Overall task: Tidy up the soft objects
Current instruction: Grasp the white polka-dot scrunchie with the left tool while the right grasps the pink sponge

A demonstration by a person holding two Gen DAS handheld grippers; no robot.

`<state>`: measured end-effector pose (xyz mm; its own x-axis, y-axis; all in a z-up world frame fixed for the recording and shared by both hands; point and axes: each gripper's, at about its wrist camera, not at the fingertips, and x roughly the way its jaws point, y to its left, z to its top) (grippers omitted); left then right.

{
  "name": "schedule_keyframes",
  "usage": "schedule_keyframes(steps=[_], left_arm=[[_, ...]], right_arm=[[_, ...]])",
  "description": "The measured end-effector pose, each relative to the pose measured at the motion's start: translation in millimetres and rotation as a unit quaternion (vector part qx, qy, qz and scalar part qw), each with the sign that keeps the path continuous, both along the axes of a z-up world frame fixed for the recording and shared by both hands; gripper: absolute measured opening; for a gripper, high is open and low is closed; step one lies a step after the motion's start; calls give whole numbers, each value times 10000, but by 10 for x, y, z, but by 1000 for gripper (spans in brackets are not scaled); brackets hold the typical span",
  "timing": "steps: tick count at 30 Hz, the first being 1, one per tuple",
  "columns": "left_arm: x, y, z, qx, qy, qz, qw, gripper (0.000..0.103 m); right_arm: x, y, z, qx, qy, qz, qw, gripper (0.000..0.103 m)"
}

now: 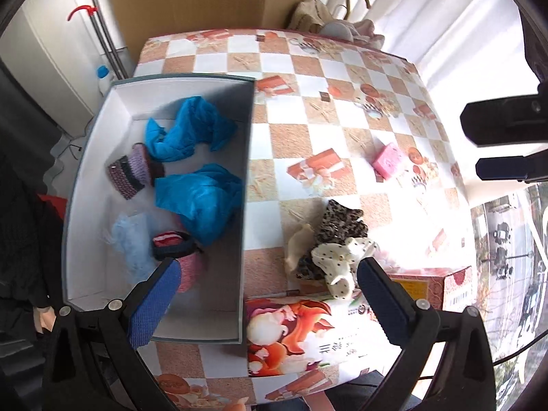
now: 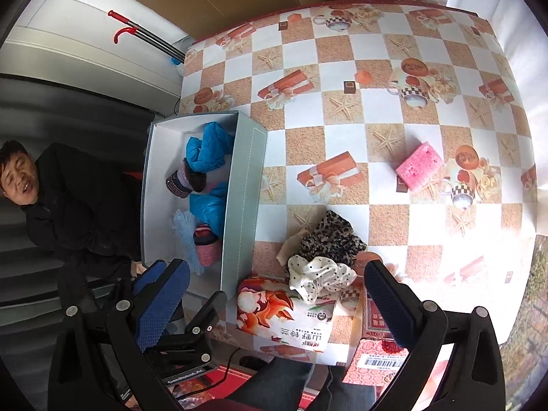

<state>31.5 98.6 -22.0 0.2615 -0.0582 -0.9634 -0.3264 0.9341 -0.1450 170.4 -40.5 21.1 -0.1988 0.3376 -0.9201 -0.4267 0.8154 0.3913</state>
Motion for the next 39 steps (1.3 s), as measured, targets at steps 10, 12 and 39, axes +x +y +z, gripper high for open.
schedule_keyframes(steps=[10, 12, 39], left_arm=[[701, -754, -969, 254, 1435, -918, 9851, 102], [753, -766, -1112, 234, 1786, -933, 9792, 95], [1299, -635, -407, -101, 437, -345, 9984, 13]], right_arm=[[227, -1134, -43, -11, -44, -855, 9963, 102], [259, -1319, -129, -9, 52, -1002, 9949, 102], [994, -814, -1279, -689, -566, 50, 9960, 102]])
